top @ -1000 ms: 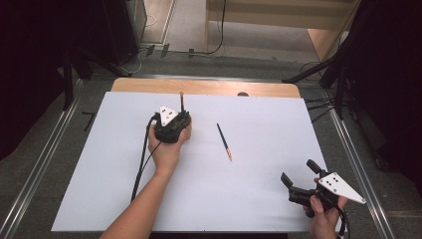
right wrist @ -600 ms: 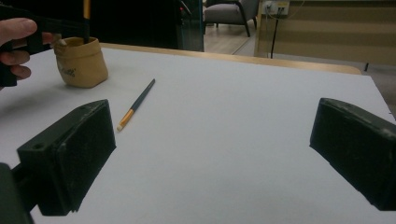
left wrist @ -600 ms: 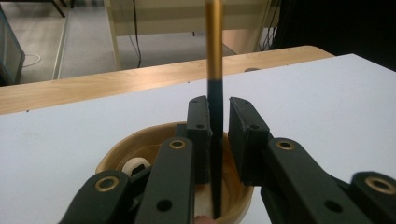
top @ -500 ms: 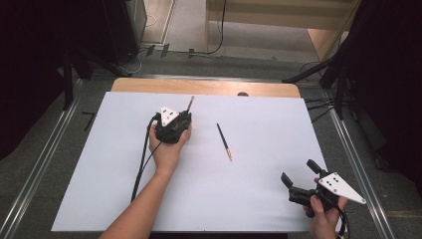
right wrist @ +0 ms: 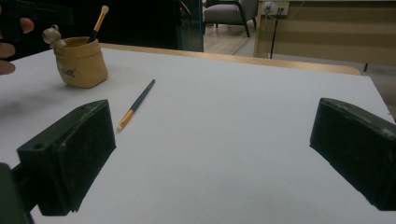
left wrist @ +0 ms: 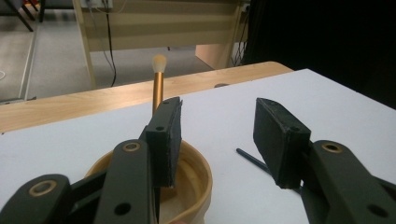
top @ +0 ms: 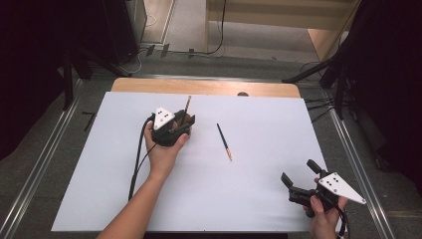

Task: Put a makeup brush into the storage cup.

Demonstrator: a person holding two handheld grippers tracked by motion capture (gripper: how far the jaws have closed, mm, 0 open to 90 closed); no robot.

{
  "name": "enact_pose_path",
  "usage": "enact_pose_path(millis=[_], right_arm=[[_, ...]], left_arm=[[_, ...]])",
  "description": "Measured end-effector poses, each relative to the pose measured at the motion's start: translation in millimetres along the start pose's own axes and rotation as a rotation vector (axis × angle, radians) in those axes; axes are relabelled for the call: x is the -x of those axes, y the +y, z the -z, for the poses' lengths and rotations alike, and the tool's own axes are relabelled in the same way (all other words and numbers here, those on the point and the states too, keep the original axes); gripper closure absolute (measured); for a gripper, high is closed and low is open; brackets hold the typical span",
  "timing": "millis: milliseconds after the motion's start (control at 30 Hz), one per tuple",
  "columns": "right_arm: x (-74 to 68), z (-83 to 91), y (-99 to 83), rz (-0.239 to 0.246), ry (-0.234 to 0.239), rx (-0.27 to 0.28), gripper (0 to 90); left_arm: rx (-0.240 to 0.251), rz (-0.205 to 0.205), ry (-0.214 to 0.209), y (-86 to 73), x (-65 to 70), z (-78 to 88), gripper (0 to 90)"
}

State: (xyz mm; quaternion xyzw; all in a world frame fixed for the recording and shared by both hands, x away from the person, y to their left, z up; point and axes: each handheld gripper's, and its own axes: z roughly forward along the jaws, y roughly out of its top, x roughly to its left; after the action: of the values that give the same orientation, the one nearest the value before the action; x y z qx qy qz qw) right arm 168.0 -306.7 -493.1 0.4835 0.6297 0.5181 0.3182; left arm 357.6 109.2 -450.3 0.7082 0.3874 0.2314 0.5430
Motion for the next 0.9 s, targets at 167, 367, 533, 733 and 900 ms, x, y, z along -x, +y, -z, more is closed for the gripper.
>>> enact_pose_path(millis=[167,367,533,733,900], right_arm=[[-0.3,-0.7,-0.4,0.002,0.002,0.000,0.3],[-1.4,-1.0,-0.2,0.003,0.005,-0.004,0.4],[-2.9,-1.4,-0.3,0.003,0.006,-0.006,0.3],[-3.5,-2.2,-0.5,0.007,0.008,-0.006,0.3],[-4.8,-2.8,-1.1,0.009,0.009,-0.012,0.3]], left_arm=[[0.015,0.010,-0.010,0.5,-5.1,14.3,46.5],[0.024,-0.001,-0.014,4.4,-9.9,32.5,38.9],[0.018,-0.020,-0.001,5.1,-13.1,44.9,32.5],[0.000,-0.007,-0.010,2.6,-18.4,55.2,20.6],[-0.005,0.006,-0.017,1.7,-21.2,63.3,13.7]])
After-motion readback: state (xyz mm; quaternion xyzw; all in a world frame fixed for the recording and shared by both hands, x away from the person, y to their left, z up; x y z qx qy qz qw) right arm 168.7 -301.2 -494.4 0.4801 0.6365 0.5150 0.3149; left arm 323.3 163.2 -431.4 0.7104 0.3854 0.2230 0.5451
